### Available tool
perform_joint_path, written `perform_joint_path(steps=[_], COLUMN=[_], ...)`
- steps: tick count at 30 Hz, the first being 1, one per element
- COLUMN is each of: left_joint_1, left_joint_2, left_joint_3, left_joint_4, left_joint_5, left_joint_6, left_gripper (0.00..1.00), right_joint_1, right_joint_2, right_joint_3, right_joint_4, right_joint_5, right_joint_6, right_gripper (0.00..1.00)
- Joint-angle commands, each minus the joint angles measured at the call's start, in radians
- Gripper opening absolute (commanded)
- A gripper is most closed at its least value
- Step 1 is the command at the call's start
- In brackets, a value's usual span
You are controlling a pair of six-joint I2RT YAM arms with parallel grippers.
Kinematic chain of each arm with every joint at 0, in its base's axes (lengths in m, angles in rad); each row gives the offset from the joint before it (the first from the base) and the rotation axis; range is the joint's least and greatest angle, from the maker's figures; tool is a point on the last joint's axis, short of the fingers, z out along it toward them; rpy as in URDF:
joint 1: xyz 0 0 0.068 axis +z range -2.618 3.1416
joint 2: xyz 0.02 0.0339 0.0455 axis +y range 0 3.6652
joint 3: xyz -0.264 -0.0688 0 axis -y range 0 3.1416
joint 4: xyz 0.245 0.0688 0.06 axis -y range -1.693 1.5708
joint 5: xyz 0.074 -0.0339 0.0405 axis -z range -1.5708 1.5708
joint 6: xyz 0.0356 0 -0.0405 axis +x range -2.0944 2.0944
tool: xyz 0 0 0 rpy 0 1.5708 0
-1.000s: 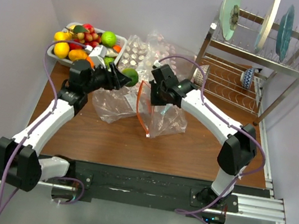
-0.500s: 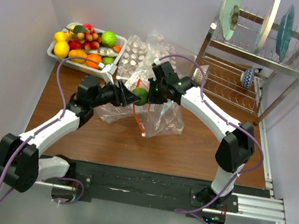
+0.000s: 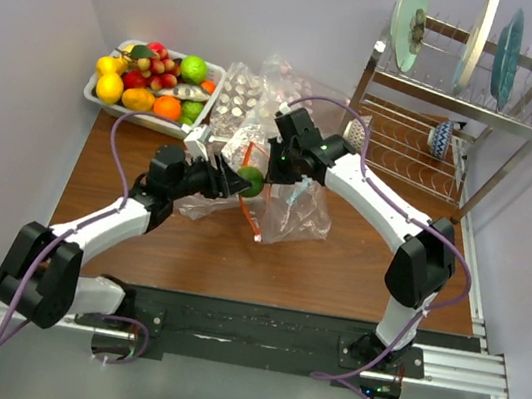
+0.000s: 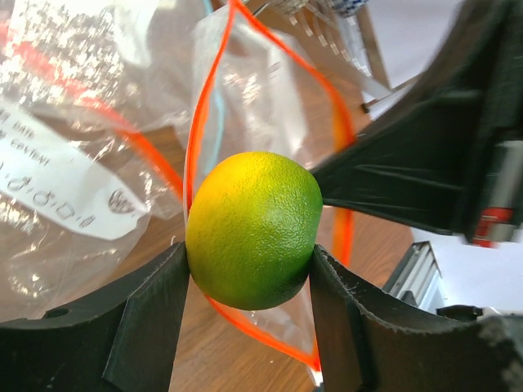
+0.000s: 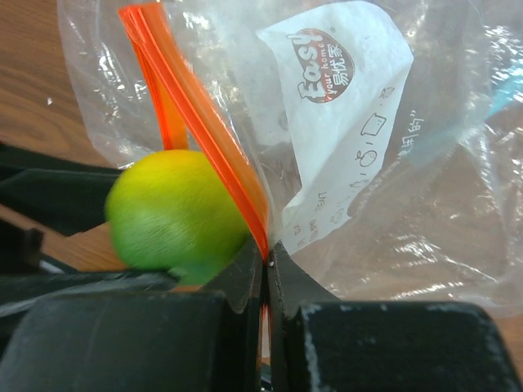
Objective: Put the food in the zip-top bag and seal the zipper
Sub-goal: Place the fake fruit in the zipper food storage bag.
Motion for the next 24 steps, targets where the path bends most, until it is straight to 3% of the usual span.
perform_joint_path(steps=[1,8,15,24], left_joint_1=[-0.038,-0.102,-0.135,-0.21], left_joint_2=[0.028,0.097,0.106,0.189], left_joint_3=[-0.005,0.021,0.041,0.13], left_joint_4=[0.073,0.089,0.132,0.132], left_joint_5=[-0.048,-0.168,-0.2,-0.215], left_joint_6=[0.009,0.003,-0.041,-0.049], left_gripper=[0.27,0.27,0.28,0.28], right_joint_1=[0.008,0.008,-0.004,-0.13], right_joint_2=[-0.065,-0.085,-0.134,-0.267], right_joint_3=[0.044,0.043,-0.028,-0.313], right_joint_4=[0.021,0.021,0.051,0.359], right_joint_5=[-0.02,-0.02,0.008,-0.25], right_joint_6=[0.011,0.011,0.03,0.209], right_gripper=[0.0,0.0,0.0,0.0])
